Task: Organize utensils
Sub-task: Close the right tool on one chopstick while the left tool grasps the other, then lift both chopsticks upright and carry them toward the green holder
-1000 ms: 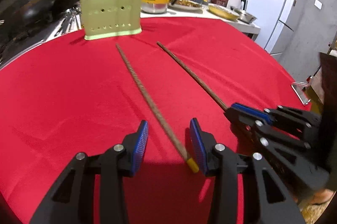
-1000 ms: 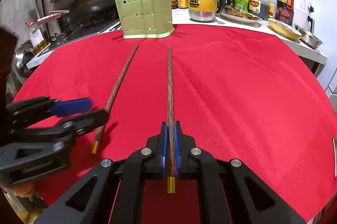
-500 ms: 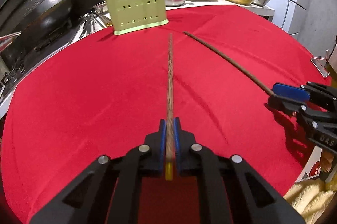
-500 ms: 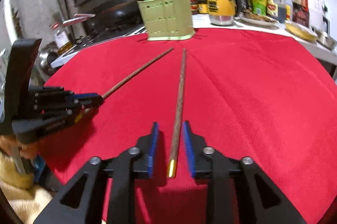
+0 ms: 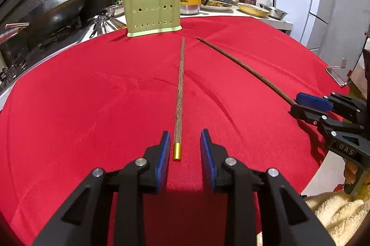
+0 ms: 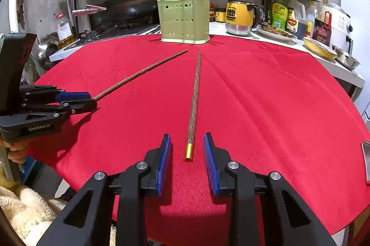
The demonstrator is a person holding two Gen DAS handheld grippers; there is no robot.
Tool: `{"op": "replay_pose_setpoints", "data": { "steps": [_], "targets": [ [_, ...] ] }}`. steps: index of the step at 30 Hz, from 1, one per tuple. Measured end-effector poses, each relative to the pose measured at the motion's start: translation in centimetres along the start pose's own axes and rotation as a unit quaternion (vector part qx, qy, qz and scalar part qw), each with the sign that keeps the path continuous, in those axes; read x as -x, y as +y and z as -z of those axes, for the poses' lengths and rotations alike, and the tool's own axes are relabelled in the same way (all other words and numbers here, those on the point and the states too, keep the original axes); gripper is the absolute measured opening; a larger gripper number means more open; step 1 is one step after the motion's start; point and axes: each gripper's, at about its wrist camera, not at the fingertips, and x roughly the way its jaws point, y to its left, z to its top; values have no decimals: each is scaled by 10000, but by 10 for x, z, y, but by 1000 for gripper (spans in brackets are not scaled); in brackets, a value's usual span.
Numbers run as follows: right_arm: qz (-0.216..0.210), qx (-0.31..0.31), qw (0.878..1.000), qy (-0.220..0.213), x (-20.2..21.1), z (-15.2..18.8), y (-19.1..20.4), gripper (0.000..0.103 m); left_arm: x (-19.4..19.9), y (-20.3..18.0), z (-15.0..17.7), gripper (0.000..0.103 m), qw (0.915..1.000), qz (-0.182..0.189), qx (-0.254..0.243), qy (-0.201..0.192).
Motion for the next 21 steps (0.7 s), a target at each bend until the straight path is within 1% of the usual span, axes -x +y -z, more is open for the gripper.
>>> {"op": "replay_pose_setpoints", "data": {
  "steps": [1,2,3,4,8,11,12,13,14,17,19,21],
  "targets": [
    [11,-1,10000,-9,0,0,0,26,0,-1,0,25,10000,-40,-36,-14],
    [1,-10,10000,-17,0,0,-1,26,-1,-2,0,22,9999,-101,-68,-26],
    [1,-21,10000,-20,0,0,-1,22,-2,-2,0,17,9998,-180,-94,-32],
    [-5,-34,10000,-24,1,1,-2,20,-2,-3,-1,15,9995,-283,-105,-19],
    [-11,-40,10000,-49,2,2,-2,20,0,0,0,14,9994,-348,0,44],
    [84,17,9999,-64,2,3,0,20,-1,-2,1,14,9991,-426,-85,30],
    [136,42,9999,-63,3,3,2,18,0,-1,1,14,9990,-430,-91,20],
    [144,42,9999,-52,3,3,3,8,0,-1,1,12,9990,-434,-78,15],
    [147,22,9999,-42,3,3,4,8,0,0,2,7,9988,-494,-54,10],
    [136,-23,9999,-35,2,0,4,7,3,6,0,7,9994,-333,118,-33],
    [129,-45,9998,-119,6,-4,3,7,14,9,-5,7,9991,-304,175,-256],
    [125,-17,9994,-328,16,-15,3,7,30,13,-13,7,9978,-329,189,-548]
  ]
}}
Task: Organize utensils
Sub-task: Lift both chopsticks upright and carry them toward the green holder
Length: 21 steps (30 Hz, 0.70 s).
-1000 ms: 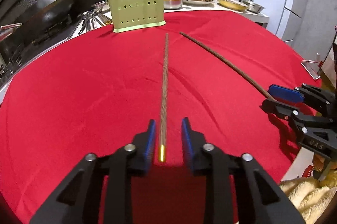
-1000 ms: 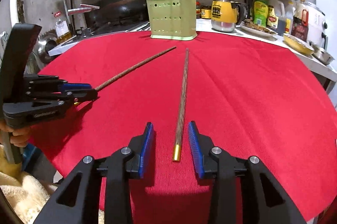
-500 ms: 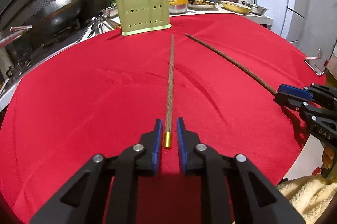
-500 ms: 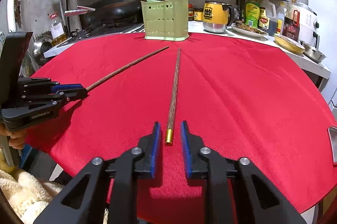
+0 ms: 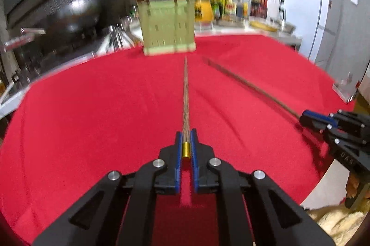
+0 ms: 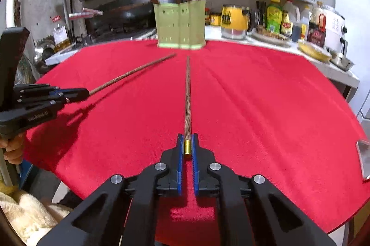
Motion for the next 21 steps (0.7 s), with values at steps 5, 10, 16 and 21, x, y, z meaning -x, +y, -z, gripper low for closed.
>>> {"op": "replay_pose_setpoints", "data": {
  "steps": [5,10,16,21],
  "targets": [
    [-77,14,9984,-564,26,-36,0,7,42,18,-34,7,9966,-133,138,-802],
    [-115,58,9941,-1077,49,-80,1,7,87,28,-68,7,9872,-147,138,-1579],
    [-129,86,9893,-1450,71,-128,2,7,115,40,-95,7,9790,-200,204,-2019],
    [-154,165,9874,-1569,78,-159,3,7,122,51,-106,7,9762,-192,334,-2132]
  ]
}}
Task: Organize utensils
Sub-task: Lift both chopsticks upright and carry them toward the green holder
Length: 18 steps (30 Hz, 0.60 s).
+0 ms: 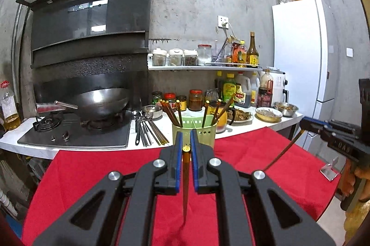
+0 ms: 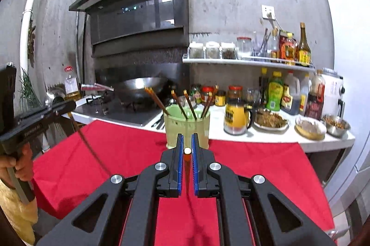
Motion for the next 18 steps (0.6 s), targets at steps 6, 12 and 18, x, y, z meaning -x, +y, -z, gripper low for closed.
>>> {"op": "replay_pose_setpoints", "data": {
  "steps": [6,12,18],
  "targets": [
    [24,109,9999,13,-13,-17,3,7,-5,6,-1,7,10000,4,66,-15],
    [183,172,9997,-3,-21,-12,5,7,-12,7,8,7,9999,-61,-30,97],
    [135,125,9982,566,-40,16,3,7,-47,3,48,6,9930,120,-28,1177]
  ]
}}
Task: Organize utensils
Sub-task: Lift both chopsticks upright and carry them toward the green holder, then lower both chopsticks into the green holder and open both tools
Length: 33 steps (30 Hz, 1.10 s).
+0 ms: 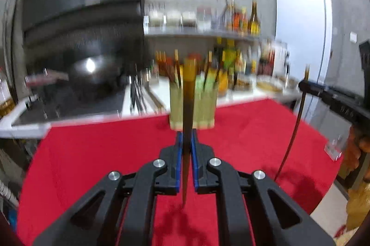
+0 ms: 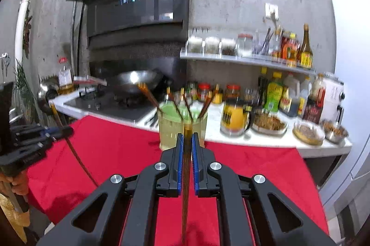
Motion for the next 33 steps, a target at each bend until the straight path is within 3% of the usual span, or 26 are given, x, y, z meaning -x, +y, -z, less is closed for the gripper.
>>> {"op": "replay_pose_setpoints", "data": {
  "steps": [2,6,14,21,28,30,33],
  "targets": [
    [17,8,9996,287,-11,16,0,7,-10,0,12,6,9998,-30,4,200],
    [58,-7,9994,336,-9,25,1,7,-7,2,15,6,9997,23,29,254],
    [85,-6,9999,-134,-13,6,-7,7,-4,2,-6,6,9999,-108,34,-113],
    [-21,130,9974,-705,-54,-48,-5,7,-38,3,-63,6,9984,-78,62,-551],
    [36,207,9841,-1766,-59,-137,-12,7,-49,1,-154,6,9913,-59,53,-1313],
    [85,193,9808,-1938,-65,-153,-16,7,-52,1,-170,6,9896,-27,40,-1439],
    [47,86,9825,-1859,-90,-158,-23,7,-75,0,-184,6,9902,69,54,-1391]
  ]
}}
